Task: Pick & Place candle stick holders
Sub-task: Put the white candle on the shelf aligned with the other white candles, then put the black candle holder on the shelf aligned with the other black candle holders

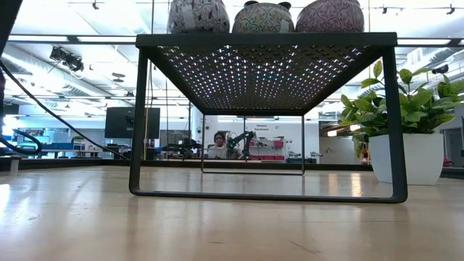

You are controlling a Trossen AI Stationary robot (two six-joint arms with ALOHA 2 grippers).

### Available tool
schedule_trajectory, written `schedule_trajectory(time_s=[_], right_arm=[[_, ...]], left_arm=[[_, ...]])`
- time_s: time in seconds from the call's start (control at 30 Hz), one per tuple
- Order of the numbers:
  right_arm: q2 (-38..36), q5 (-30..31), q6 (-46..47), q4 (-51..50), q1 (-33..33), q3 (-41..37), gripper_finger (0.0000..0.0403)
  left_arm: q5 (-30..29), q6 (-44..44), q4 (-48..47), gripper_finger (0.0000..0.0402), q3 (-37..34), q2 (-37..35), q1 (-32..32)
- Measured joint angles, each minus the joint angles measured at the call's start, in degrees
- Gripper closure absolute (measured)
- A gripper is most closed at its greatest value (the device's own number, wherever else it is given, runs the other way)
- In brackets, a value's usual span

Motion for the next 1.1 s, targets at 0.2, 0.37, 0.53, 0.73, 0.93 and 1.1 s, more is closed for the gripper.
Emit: schedule_trajectory(time_s=[0.2,0.37,0.53,0.73,0.93,1.1], right_arm=[[0.0,0.0,-0.1,0.0,0.0,0.0,0.0317],[0.0,0.0,-0.1,0.0,0.0,0.0,0.0317],[0.0,0.0,-0.2,0.0,0.0,0.0,0.0317],[0.0,0.0,-0.2,0.0,0.0,0.0,0.0317],[0.0,0.0,-0.3,0.0,0.0,0.0,0.0317],[0.0,0.0,-0.3,0.0,0.0,0.0,0.0317]], left_arm=[[-0.1,0.0,0.0,0.0402,0.0,0.0,0.0],[-0.1,-1.0,0.2,0.0402,0.0,0.0,0.0],[0.2,-1.1,0.3,0.0399,0.0,0.0,0.0],[0.3,-1.1,0.3,0.0387,0.0,0.0,0.0],[0.2,-1.6,0.8,0.0373,0.0,0.0,0.0],[0.0,-1.6,0.8,0.0359,0.0,0.0,-0.1]])
